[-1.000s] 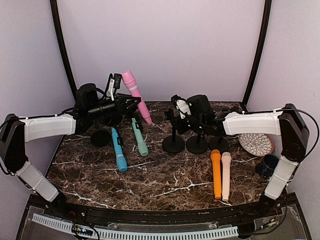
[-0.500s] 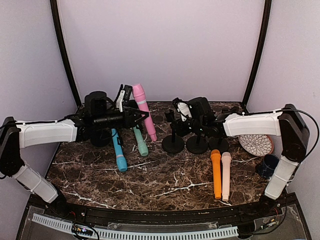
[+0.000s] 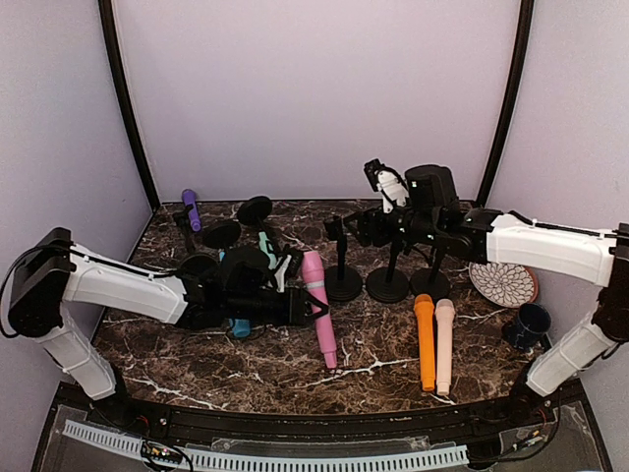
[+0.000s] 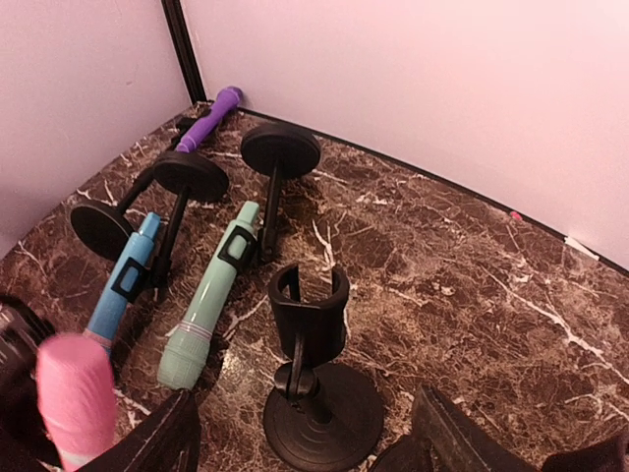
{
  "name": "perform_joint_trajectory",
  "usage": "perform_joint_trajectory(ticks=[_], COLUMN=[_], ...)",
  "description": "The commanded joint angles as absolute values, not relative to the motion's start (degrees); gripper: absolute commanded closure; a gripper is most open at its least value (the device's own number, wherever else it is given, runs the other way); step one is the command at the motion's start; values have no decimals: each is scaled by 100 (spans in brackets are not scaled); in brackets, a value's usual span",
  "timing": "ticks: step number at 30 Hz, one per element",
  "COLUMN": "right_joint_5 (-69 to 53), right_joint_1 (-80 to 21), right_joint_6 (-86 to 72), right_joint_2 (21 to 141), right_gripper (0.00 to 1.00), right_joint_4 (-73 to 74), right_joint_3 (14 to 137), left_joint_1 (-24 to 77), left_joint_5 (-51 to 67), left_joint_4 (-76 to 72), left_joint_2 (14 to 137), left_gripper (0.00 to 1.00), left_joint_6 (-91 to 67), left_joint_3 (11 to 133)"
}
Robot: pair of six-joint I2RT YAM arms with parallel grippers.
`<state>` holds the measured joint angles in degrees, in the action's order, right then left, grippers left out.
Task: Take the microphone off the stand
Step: Place the microphone at the center of the board.
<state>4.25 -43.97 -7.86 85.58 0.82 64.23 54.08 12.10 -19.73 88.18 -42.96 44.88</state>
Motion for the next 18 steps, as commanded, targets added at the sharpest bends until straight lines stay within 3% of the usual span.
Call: perform_joint_trajectory(ticks=[1,10,18], right_joint_5=[538,848,1026], right_joint_1=[-4359,-4352,-4351], right_joint_6=[-912,-950,-903], right_joint_2=[8157,7528,7475], right_gripper=[24,21,20], right_joint_4=[-19,-30,-97], right_joint_3=[6247,5788,5651], left_joint_1=[5806,6213,6214], left_joint_5=[1172,1664,1879], left_joint_4=[-2451,-2600,-2724], left_joint_2=[9760,11081,11593], left_gripper=[98,95,86], left_joint_6=[-4967,-5225,-5511], left_joint_3=[5168,6319,6582])
